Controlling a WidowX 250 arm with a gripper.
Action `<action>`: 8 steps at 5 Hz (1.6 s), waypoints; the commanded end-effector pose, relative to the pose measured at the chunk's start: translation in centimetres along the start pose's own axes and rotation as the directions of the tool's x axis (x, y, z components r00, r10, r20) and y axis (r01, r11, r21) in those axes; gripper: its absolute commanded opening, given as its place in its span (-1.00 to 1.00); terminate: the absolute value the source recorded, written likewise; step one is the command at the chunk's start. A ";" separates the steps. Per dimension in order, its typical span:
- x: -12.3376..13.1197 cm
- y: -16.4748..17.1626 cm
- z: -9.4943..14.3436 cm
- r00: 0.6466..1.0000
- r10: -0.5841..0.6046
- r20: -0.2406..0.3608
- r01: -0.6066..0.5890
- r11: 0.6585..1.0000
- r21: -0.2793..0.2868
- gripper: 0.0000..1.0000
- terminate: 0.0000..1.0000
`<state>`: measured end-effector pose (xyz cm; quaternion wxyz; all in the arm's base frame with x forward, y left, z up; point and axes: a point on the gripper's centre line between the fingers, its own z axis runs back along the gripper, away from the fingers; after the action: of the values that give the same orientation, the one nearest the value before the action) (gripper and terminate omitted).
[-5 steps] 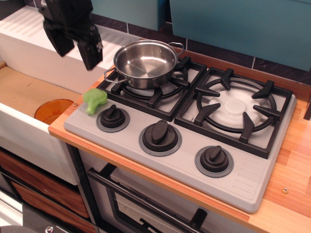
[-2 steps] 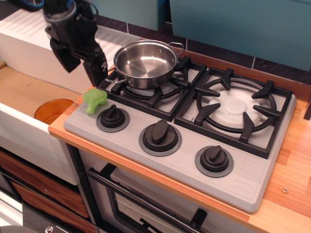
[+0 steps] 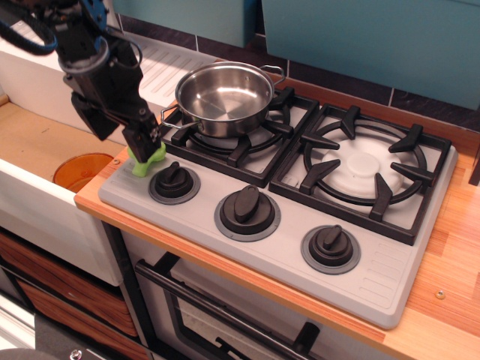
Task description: Put cauliflower in pot or pan an put pot or pan on stove
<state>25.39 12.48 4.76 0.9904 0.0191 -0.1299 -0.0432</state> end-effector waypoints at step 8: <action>4.7 -0.1 4.8 0.998 -0.015 -0.062 0.020 0.996 0.088 -1.00 -1.00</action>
<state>28.07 11.45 8.79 0.9955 0.0496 -0.0672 -0.0443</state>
